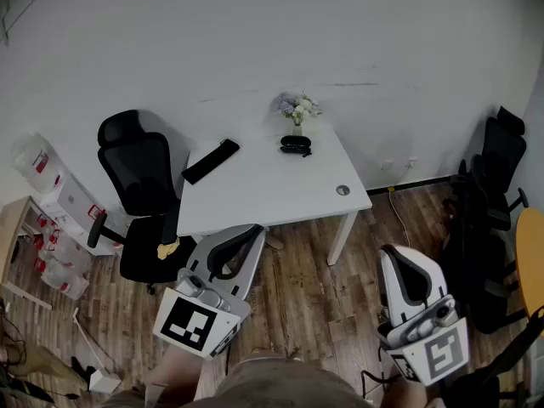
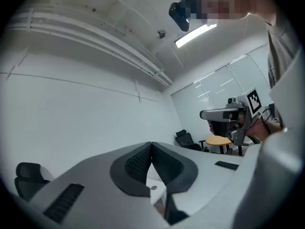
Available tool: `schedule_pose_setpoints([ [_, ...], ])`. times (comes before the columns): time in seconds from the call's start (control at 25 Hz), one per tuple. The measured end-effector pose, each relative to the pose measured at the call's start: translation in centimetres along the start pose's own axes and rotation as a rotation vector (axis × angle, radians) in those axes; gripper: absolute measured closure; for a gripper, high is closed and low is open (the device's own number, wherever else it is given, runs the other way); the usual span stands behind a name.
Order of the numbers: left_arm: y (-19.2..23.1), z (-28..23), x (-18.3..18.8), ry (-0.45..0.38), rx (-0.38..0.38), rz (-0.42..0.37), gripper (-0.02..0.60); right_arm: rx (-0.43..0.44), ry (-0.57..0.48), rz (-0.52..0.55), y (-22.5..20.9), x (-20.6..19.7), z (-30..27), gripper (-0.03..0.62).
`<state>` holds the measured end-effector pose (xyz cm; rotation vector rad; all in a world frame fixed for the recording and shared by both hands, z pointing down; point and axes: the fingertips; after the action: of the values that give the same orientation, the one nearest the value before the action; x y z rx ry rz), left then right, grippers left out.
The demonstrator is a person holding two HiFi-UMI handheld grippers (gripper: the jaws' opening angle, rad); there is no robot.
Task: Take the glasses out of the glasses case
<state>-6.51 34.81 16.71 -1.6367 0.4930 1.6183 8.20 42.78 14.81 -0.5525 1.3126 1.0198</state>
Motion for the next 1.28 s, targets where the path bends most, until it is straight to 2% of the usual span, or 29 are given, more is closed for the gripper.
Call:
schedule_pose_setpoints([
  [0.64, -0.4, -0.7, -1.8, 0.039, -0.001, 0.002, 0.565, 0.002, 0.002, -0.030, -0.8, -1.3, -0.1, 0.569],
  [0.88, 0.3, -1.9, -3.2, 0.046, 0.009, 0.017, 0.565, -0.055, 0.016, -0.036, -2.8, -3.2, -1.2, 0.561],
  [0.92, 0.6, -2.2, -3.6, 0.048, 0.010, 0.017, 0.565, -0.060, 0.018, -0.041, -3.1, -3.6, -1.5, 0.536],
  [0.96, 0.8, -2.7, -4.1, 0.050, 0.012, 0.017, 0.565, -0.064, 0.022, -0.043, -3.5, -4.1, -1.9, 0.448],
  [1.0, 1.2, -3.2, -4.5, 0.050, 0.014, 0.019, 0.565, -0.069, 0.030, -0.041, -3.9, -4.7, -2.4, 0.396],
  [1.28, 4.5, -8.2, -7.9, 0.043, 0.019, 0.044, 0.565, -0.066, 0.087, -0.038, -7.2, -9.3, -7.6, 0.395],
])
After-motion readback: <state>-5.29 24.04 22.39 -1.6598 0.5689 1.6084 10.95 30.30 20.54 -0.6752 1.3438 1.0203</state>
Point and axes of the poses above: the fingertips, and each gripper's own axes: z backward along the fingers, y to its left, x out of its top, and after that the axes turned 7 degrees about x, right-handed
